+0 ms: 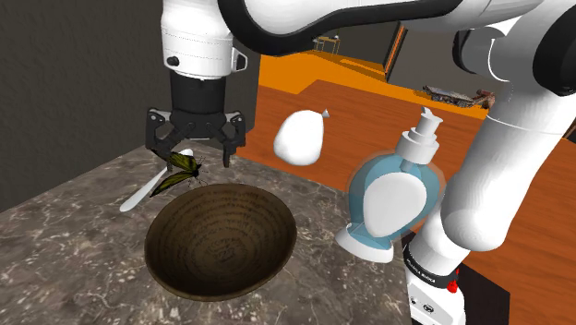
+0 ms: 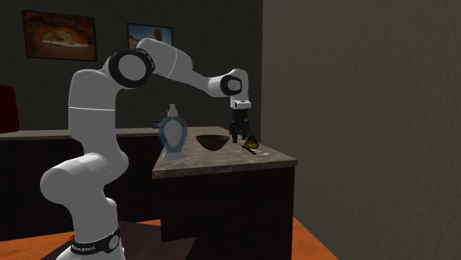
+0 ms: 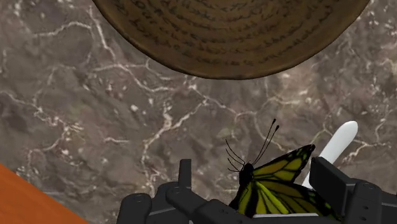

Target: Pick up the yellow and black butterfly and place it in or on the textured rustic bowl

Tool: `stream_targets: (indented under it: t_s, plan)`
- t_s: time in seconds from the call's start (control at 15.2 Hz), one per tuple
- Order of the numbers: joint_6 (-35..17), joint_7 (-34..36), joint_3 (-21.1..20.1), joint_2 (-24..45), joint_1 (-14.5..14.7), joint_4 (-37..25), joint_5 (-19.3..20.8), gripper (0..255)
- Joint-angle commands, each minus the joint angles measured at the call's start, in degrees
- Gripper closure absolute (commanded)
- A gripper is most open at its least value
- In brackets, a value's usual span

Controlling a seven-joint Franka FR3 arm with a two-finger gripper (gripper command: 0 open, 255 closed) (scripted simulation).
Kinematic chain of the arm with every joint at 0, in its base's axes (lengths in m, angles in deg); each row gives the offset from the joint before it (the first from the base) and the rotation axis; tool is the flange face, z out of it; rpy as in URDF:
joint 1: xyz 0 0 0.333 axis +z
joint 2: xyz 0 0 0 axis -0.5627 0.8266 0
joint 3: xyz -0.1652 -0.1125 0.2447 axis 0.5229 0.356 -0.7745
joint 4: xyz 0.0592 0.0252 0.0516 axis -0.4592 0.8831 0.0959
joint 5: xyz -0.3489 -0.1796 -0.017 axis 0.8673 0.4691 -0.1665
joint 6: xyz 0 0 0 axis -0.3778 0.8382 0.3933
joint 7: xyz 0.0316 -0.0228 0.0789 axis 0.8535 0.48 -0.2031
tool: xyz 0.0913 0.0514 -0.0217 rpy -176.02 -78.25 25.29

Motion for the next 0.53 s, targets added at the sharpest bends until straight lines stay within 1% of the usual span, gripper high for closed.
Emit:
stream_targets:
  t_s: [0.0, 0.2, 0.46]
  plan:
    - [-1.6, -0.1, 0.0, 0.1, 0.0, 1.5, 0.1, 0]
    - [-3.5, 0.1, 0.0, 0.4, 0.1, 3.1, 0.4, 0]
    - [-3.5, 0.1, 0.0, 0.4, 0.1, 3.1, 0.4, 0]
